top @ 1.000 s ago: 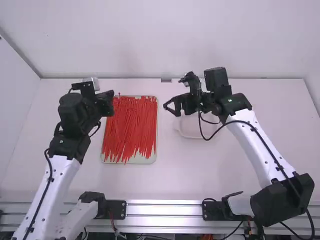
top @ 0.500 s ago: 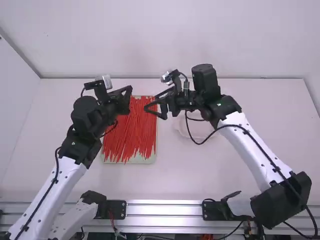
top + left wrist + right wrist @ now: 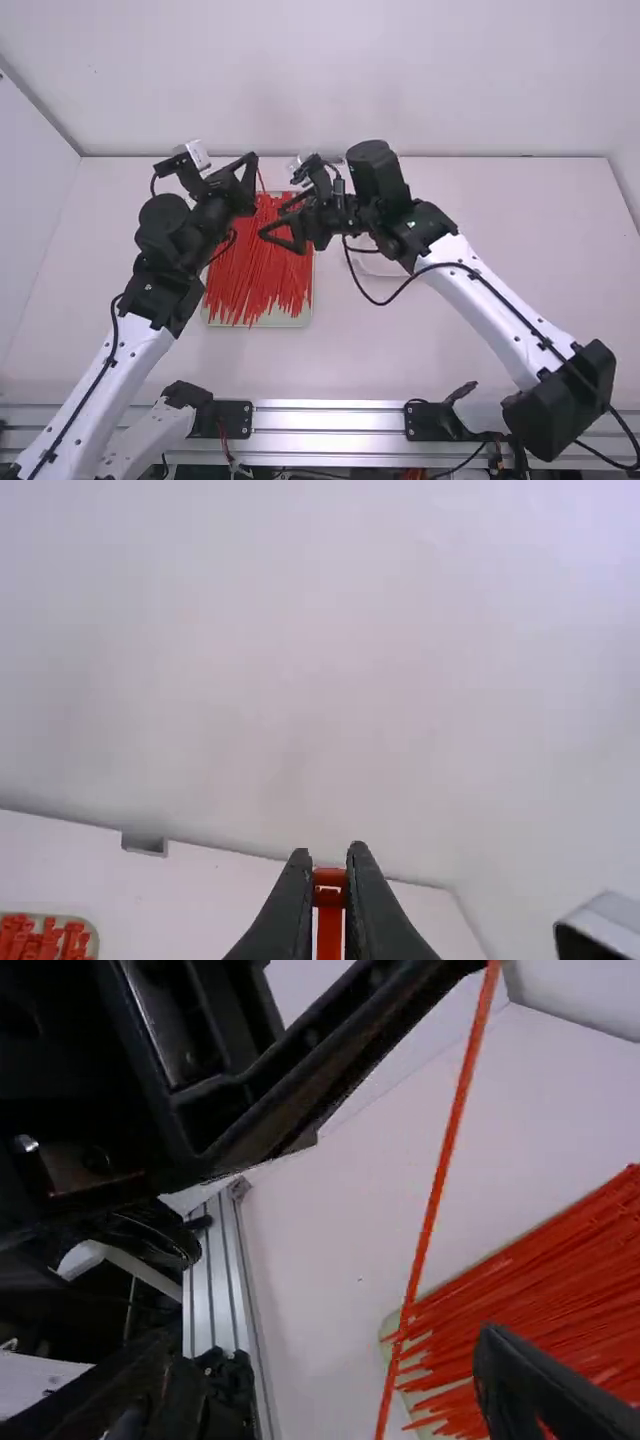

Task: Fasten the cable tie

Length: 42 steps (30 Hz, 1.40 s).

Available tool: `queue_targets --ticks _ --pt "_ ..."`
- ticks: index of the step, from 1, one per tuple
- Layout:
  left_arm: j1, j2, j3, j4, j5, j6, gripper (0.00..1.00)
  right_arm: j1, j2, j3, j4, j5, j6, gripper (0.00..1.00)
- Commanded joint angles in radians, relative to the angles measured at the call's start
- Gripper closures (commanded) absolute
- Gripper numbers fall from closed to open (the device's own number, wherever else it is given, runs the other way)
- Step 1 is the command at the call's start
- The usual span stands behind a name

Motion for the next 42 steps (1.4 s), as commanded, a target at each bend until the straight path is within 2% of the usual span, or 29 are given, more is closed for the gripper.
queue_targets --ticks 1,4,8,10,11,12,16,19,20,22,23,24,26,27,28,30,33,39,42 --pt "-0.008 -0.031 -0.001 0.01 0.018 -0.056 0.98 0.008 0.011 -0.006 0.004 0.013 0.005 0.27" --pt "-0.01 -0.032 -0.001 0.036 0.039 -0.056 0.98 0.004 0.011 -0.006 0.003 0.015 0.005 0.44" --pt "-0.01 -0.032 -0.001 0.05 0.049 -0.077 0.98 0.0 0.011 -0.006 0.004 0.013 0.006 0.58" --pt "-0.01 -0.031 -0.001 0.051 0.047 -0.08 0.98 0.0 0.011 -0.006 0.004 0.012 0.006 0.74" --pt "-0.01 -0.03 -0.001 0.053 0.046 -0.078 0.98 0.0 0.011 -0.006 0.003 0.012 0.006 0.9" --pt "-0.01 -0.029 -0.001 0.051 0.046 -0.078 0.98 0.0 0.011 -0.006 0.003 0.012 0.006 0.98" --pt "-0.009 -0.029 -0.001 0.055 0.064 -0.078 0.97 0.002 0.011 -0.006 0.004 0.016 0.019 1.0" --pt "-0.009 -0.029 -0.001 0.061 0.075 -0.077 0.77 -0.002 0.011 -0.006 0.003 0.016 0.016 1.0" --pt "-0.009 -0.029 -0.001 0.061 0.075 -0.076 0.76 -0.003 0.011 -0.006 0.003 0.016 0.015 1.0" --pt "-0.008 -0.031 -0.001 0.068 0.076 -0.026 0.65 -0.022 0.011 -0.006 0.0 0.011 0.001 1.0" --pt "-0.008 -0.032 -0.001 0.072 0.077 0.006 0.57 -0.035 0.011 -0.006 -0.004 0.011 0.001 1.0" --pt "-0.008 -0.033 -0.001 0.072 0.077 0.011 0.54 -0.037 0.011 -0.006 -0.005 0.011 0.0 1.0" --pt "-0.008 -0.04 -0.001 0.091 0.118 0.106 0.32 -0.075 0.011 -0.005 -0.025 -0.021 -0.048 1.0" --pt "-0.008 -0.042 -0.001 0.098 0.137 0.129 0.23 -0.088 0.011 -0.005 -0.028 -0.046 -0.066 1.0" --pt "-0.008 -0.042 -0.001 0.101 0.147 0.139 0.21 -0.094 0.011 -0.005 -0.03 -0.056 -0.072 1.0" --pt "-0.008 -0.049 -0.001 0.122 0.222 0.216 0.04 -0.142 0.011 -0.006 -0.038 -0.139 -0.12 1.0" --pt "0.01 -0.055 -0.001 0.139 0.325 0.28 0.01 -0.195 0.01 -0.006 -0.046 -0.218 -0.169 1.0" --pt "0.122 -0.044 0.048 0.123 0.623 0.304 0.01 -0.319 0.01 -0.006 -0.02 -0.538 -0.29 1.0" --pt "0.185 -0.008 0.093 0.132 0.779 0.304 0.01 -0.361 0.01 -0.006 -0.026 -0.599 -0.316 1.0"
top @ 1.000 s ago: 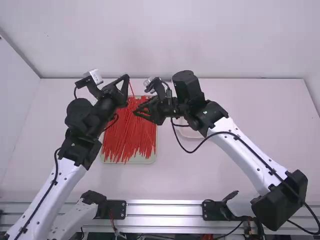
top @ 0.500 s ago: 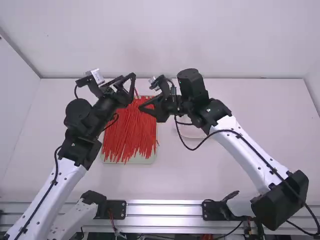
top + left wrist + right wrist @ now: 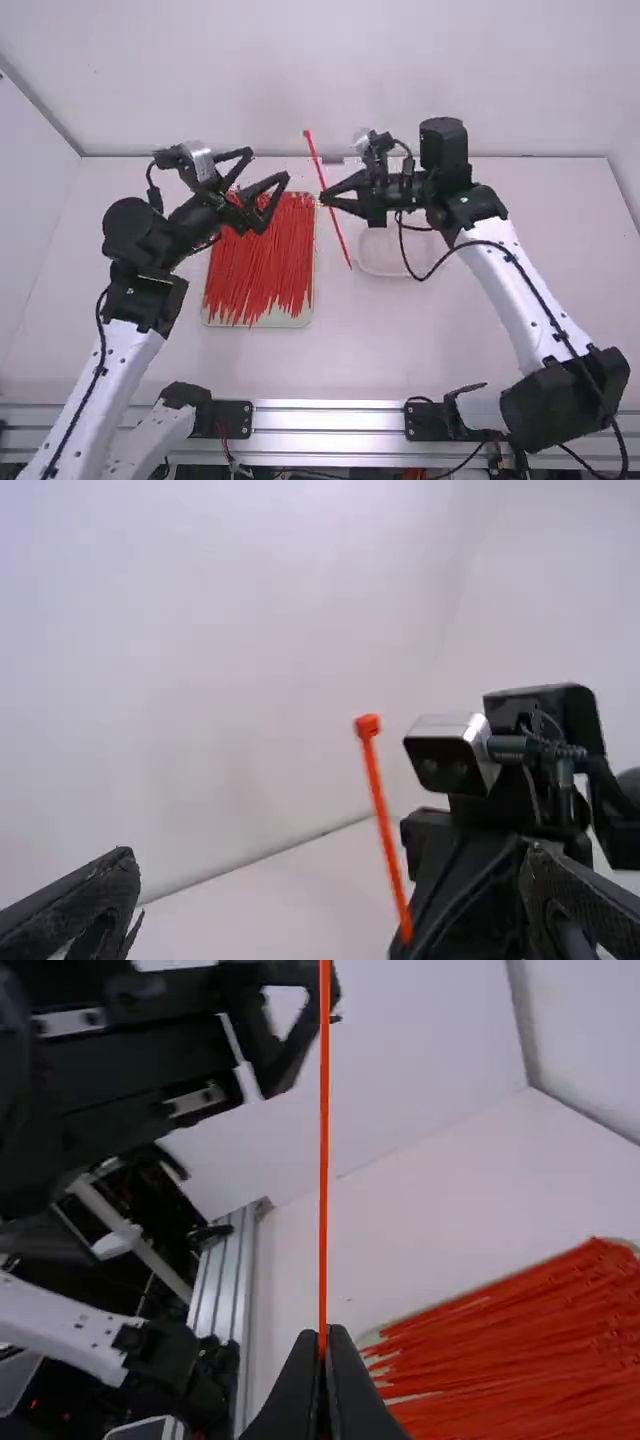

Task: Fasten the cable tie

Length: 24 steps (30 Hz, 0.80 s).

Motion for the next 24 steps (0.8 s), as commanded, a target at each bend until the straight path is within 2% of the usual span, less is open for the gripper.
queue_targets --ticks 1,5,12,18,24 --pt "0.054 0.03 0.083 0.011 0.247 0.025 0.01 -0.03 0.009 -0.006 -0.002 -0.158 -0.062 1.0" --pt "0.101 0.114 0.178 0.012 0.442 0.025 0.01 -0.059 0.009 -0.006 0.002 -0.211 -0.09 1.0" --pt "0.081 0.28 0.359 0.018 0.688 0.02 0.01 -0.062 0.005 -0.006 0.008 -0.286 -0.259 1.0" --pt "0.006 0.378 0.467 0.014 0.698 -0.028 0.01 -0.062 0.005 -0.006 0.116 -0.289 -0.259 1.0" --pt "-0.041 0.415 0.498 0.05 0.698 -0.028 0.01 -0.041 0.005 -0.006 0.247 -0.279 -0.203 1.0"
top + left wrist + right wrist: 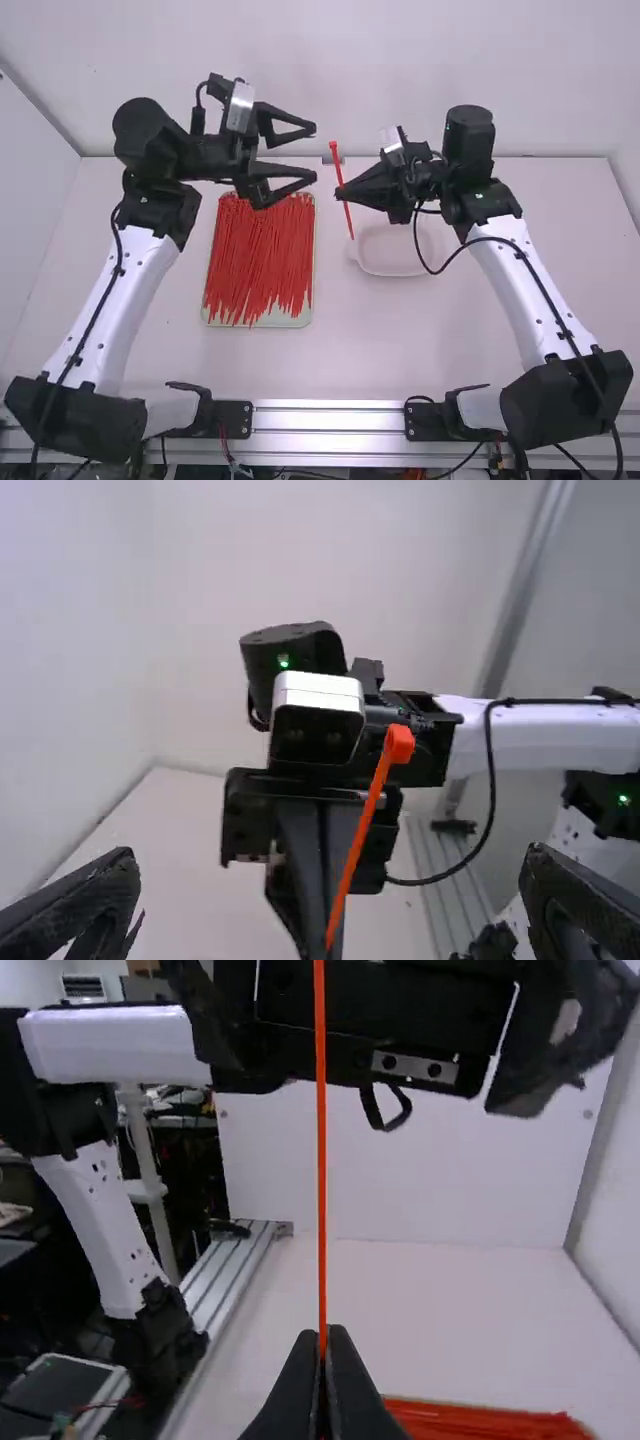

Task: Fasten the cable tie

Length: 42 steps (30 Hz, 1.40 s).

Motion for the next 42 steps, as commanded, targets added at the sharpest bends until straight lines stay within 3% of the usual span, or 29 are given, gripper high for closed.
queue_targets --ticks 1,4,7,15,21,25,32,35,38,42 --pt "-0.021 0.004 0.034 0.024 0.024 -0.003 0.0 0.023 0.005 -0.005 0.066 0.006 0.09 1.0" --pt "-0.033 0.003 0.034 0.049 0.019 -0.003 0.05 0.038 0.005 -0.006 0.15 0.039 0.174 1.0" --pt "-0.037 0.003 0.034 0.075 0.017 -0.016 0.27 0.062 0.005 -0.006 0.236 0.069 0.241 1.0" --pt "-0.015 0.003 0.034 0.2 -0.061 -0.172 0.6 0.082 0.005 -0.006 0.291 0.135 0.34 1.0" --pt "-0.022 0.004 0.034 0.198 -0.09 -0.176 0.69 0.099 0.005 -0.006 0.291 0.138 0.339 1.0" --pt "-0.018 0.004 0.034 0.198 -0.105 -0.177 0.98 0.099 0.005 -0.006 0.291 0.138 0.339 1.0" --pt "-0.016 0.004 0.034 0.198 -0.103 -0.178 0.98 0.099 0.005 -0.006 0.289 0.134 0.34 0.99" --pt "-0.008 0.004 0.035 0.2 -0.104 -0.189 0.98 0.099 0.005 -0.006 0.267 0.134 0.338 0.88" --pt "-0.004 0.006 0.066 0.203 -0.061 -0.206 0.98 0.099 0.006 -0.006 0.221 0.134 0.323 0.64" --pt "-0.003 0.037 0.155 0.171 0.006 -0.202 0.98 0.099 0.006 -0.006 0.126 0.134 0.224 0.52"
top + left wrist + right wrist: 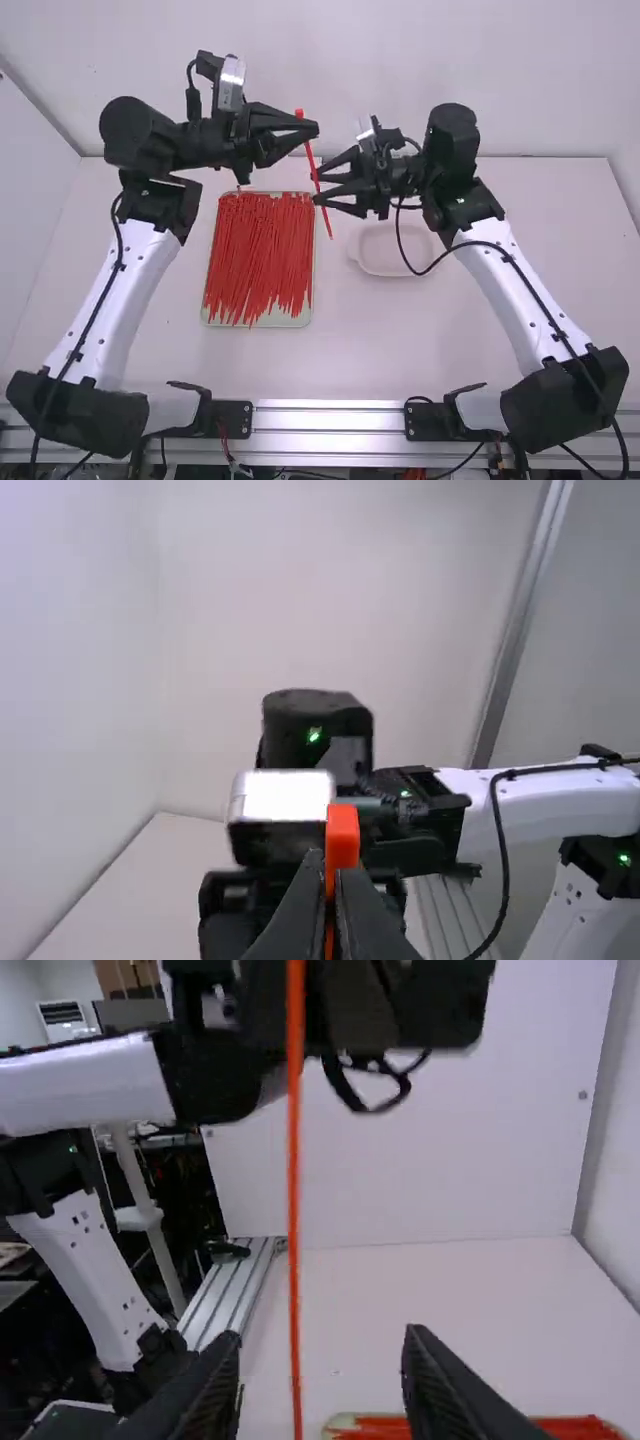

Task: Fasten the cable tie

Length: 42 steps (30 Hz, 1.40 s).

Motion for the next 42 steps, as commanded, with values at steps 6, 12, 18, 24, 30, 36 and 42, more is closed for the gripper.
queue_targets --ticks 6,12,18,24,30,36,42 --pt "0.005 0.077 0.233 -0.1 0.095 0.006 0.98 0.029 0.006 -0.006 -0.133 -0.01 -0.169 0.5" --pt "0.015 0.165 0.431 -0.25 0.142 -0.001 0.98 0.061 0.006 -0.016 -0.251 -0.009 -0.288 0.61" --pt "0.017 0.178 0.466 -0.292 0.147 0.002 0.98 0.059 0.006 -0.033 -0.265 -0.008 -0.287 1.0" --pt "0.011 0.178 0.455 -0.292 0.144 -0.001 0.98 0.059 0.006 -0.033 -0.269 -0.009 -0.287 1.0" --pt "0.02 0.178 0.437 -0.271 0.167 0.072 0.41 0.059 0.004 -0.031 -0.265 -0.018 -0.285 1.0" --pt "0.059 0.178 0.437 -0.478 0.103 0.213 0.01 0.019 -0.014 -0.031 -0.167 -0.067 -0.146 1.0" --pt "0.075 0.178 0.437 -0.838 -0.057 0.477 0.01 -0.042 -0.041 -0.031 -0.075 -0.056 -0.019 1.0"
